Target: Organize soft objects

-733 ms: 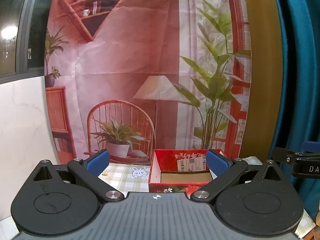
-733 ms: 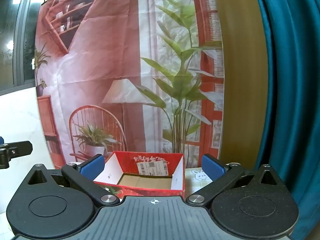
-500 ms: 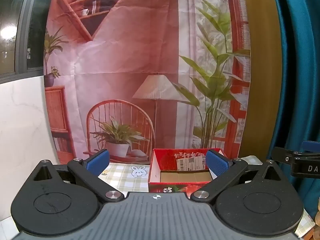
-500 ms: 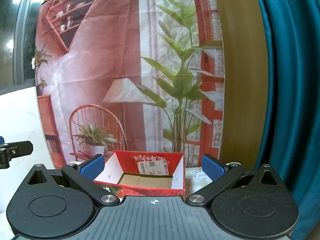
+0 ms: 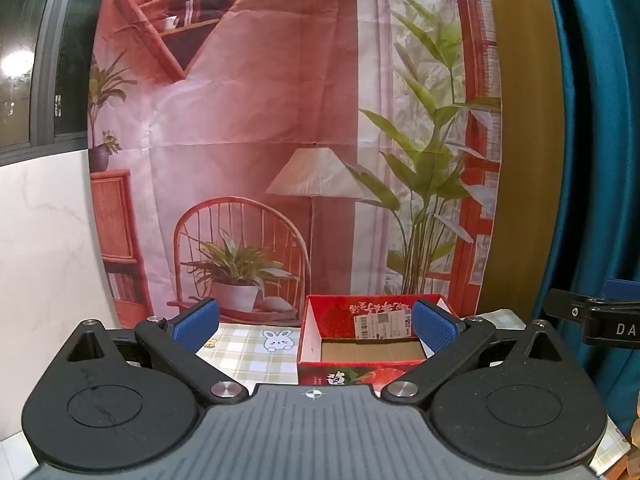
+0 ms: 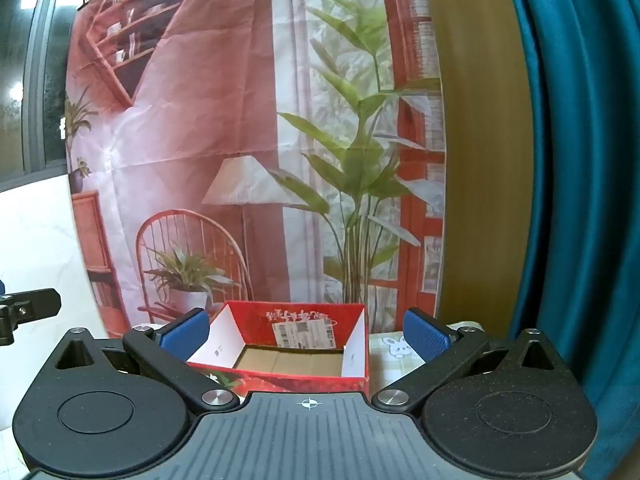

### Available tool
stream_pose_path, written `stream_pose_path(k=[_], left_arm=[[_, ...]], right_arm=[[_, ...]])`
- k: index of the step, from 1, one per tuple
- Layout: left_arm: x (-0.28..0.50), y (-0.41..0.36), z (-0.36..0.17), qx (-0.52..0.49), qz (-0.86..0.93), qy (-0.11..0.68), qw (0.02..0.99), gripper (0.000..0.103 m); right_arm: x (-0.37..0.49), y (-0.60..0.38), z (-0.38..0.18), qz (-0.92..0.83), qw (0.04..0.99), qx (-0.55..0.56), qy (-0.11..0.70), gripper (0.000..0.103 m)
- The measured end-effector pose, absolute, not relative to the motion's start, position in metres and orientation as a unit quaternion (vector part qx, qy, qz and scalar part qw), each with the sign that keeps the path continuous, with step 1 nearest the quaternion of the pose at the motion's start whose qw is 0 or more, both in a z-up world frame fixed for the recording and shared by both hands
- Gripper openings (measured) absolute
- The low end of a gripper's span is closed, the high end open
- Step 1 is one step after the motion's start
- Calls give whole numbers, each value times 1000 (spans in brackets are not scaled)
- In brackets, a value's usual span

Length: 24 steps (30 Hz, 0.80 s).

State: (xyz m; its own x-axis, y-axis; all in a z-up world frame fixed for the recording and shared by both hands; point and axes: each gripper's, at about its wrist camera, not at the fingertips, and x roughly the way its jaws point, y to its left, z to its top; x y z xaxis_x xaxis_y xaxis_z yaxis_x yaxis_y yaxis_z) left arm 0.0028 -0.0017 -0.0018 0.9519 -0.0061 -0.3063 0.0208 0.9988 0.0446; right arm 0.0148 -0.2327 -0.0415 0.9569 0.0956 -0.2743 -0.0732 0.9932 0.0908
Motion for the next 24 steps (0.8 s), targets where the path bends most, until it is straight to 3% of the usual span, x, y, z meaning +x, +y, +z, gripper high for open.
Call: stream_pose_path(k=[24], left_arm=[[0, -2, -1, 26, -11, 153, 988, 103]], right_arm=[[17, -231, -43, 49, 988, 35, 142, 103]])
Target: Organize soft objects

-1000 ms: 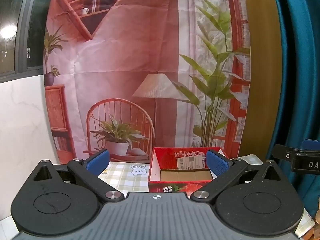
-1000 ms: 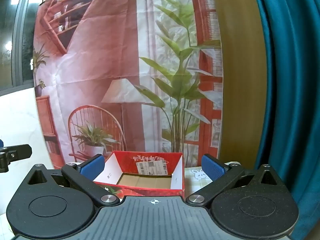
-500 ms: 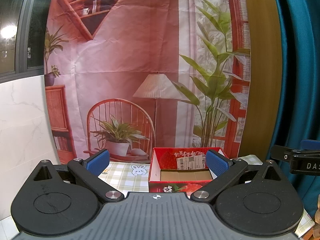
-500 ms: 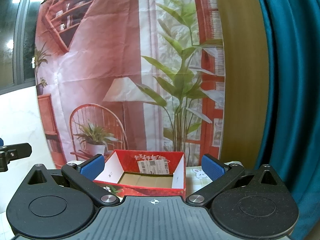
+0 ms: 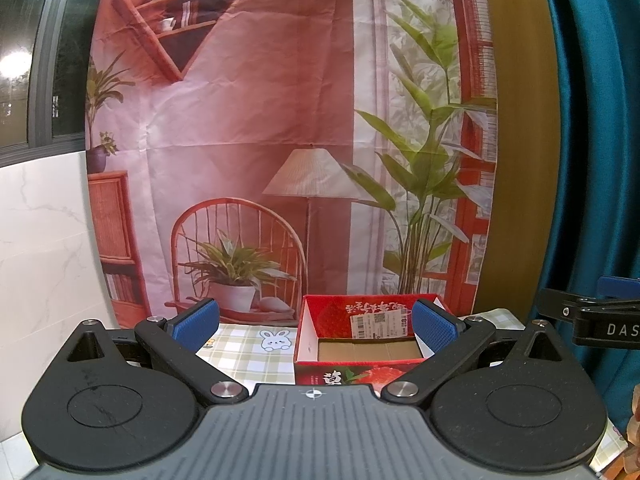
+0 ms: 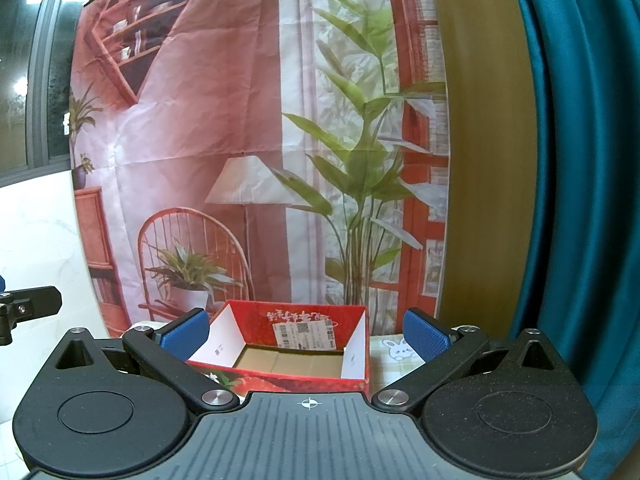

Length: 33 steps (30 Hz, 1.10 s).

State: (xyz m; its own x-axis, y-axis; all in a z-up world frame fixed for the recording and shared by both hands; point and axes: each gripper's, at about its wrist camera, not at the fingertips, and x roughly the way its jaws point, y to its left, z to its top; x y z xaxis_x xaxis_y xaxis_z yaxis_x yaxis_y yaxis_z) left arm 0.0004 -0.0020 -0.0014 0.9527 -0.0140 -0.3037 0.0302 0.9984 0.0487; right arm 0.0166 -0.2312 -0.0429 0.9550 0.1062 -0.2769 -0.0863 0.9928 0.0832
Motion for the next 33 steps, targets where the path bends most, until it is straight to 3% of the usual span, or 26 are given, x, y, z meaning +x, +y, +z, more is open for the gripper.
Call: stream_pose_path(k=[33], left_arm=[[-2, -2, -3, 28, -15, 157, 987, 103]], right_arm=[[16, -231, -43, 48, 988, 35, 142, 103]])
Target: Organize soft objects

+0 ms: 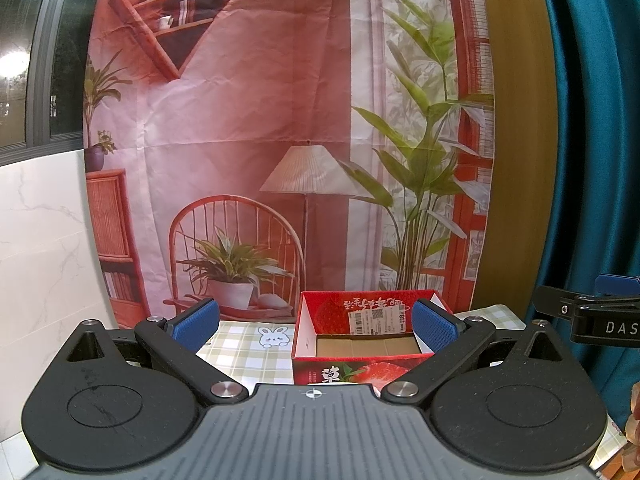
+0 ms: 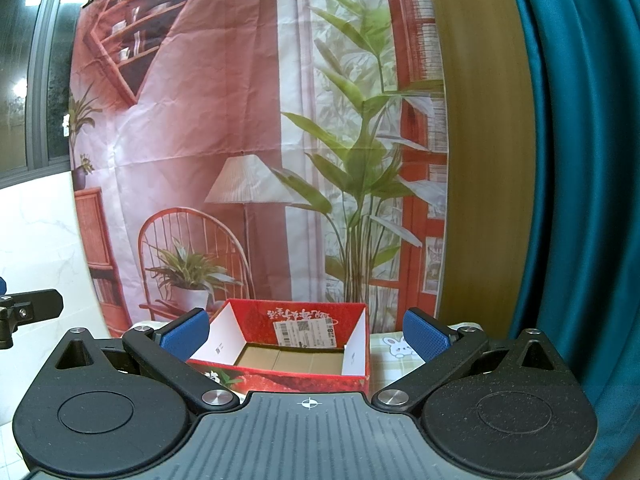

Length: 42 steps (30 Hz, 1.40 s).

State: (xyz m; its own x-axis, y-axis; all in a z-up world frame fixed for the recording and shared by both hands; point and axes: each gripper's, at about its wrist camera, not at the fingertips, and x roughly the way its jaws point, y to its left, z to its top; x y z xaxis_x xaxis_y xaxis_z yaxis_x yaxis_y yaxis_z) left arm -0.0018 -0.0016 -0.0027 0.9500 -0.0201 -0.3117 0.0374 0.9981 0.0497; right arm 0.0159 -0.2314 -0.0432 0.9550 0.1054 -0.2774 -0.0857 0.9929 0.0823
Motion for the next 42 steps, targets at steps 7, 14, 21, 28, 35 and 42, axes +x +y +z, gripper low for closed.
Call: stream_pose_path(k=[7, 14, 21, 28, 35, 42], left_arm=[[-2, -2, -3, 27, -14, 158, 987, 103], [-2, -1, -4, 26, -12, 158, 987, 103], [4, 6, -12, 14, -4, 163, 987, 103], [12, 8, -49, 43, 30, 138, 989, 103], [30, 15, -94, 28, 34, 174, 984, 103], [38, 19, -128, 30, 26, 194, 980, 103]], right_arm=[[16, -231, -43, 48, 988, 35, 142, 103], [16, -231, -43, 49, 988, 35, 142, 103], [11, -237, -48, 67, 990, 53, 114, 103], [8, -242, -88, 82, 993, 53, 59, 103], [19, -239, -129, 98, 989, 56, 90, 103], [30, -240, -169, 101, 981, 81, 144, 103]])
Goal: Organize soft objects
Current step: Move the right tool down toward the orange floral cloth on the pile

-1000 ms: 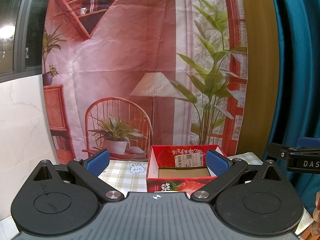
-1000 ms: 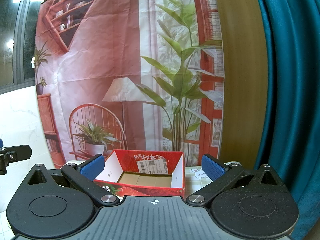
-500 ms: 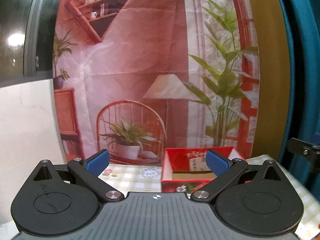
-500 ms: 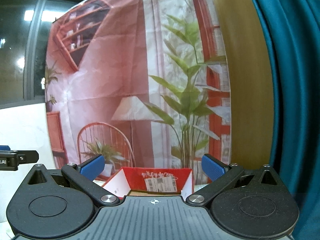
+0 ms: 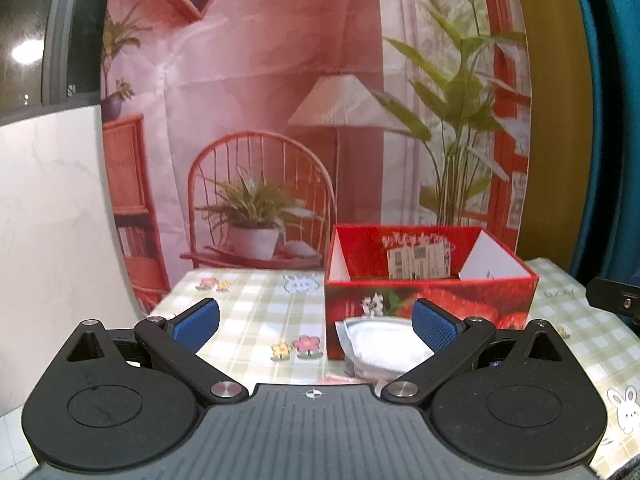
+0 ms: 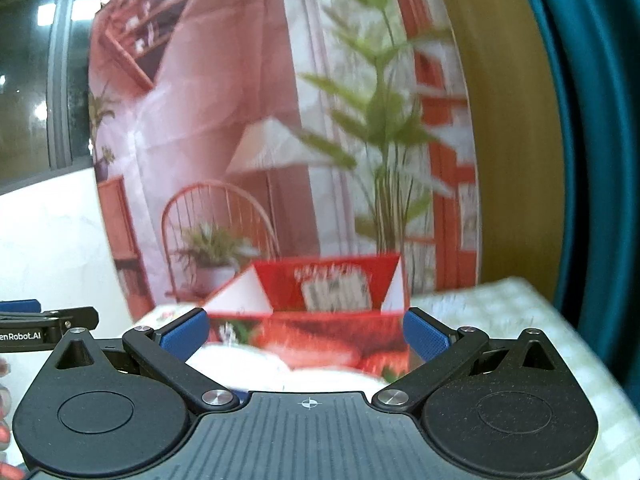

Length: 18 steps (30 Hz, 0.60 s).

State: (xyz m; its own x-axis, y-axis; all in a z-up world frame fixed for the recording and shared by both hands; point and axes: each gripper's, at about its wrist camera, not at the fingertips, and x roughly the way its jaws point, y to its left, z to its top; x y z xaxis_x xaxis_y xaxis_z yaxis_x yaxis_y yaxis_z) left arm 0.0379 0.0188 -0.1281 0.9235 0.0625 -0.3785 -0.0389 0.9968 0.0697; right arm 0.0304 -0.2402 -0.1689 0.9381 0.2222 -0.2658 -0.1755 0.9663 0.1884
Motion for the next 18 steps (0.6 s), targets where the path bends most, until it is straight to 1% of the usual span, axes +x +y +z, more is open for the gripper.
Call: stream_pose_path(k=[8, 13, 18], left_arm=[[47, 29, -153, 5, 21, 233, 972, 103], [51, 33, -161, 9, 24, 251, 968, 103], [54, 32, -167, 14, 19, 274, 961, 103]], right_arm=[[43, -242, -203, 83, 969, 102, 208, 103], [44, -243, -215, 87, 963, 116, 225, 103], [43, -243, -220, 83, 963, 107, 234, 103]])
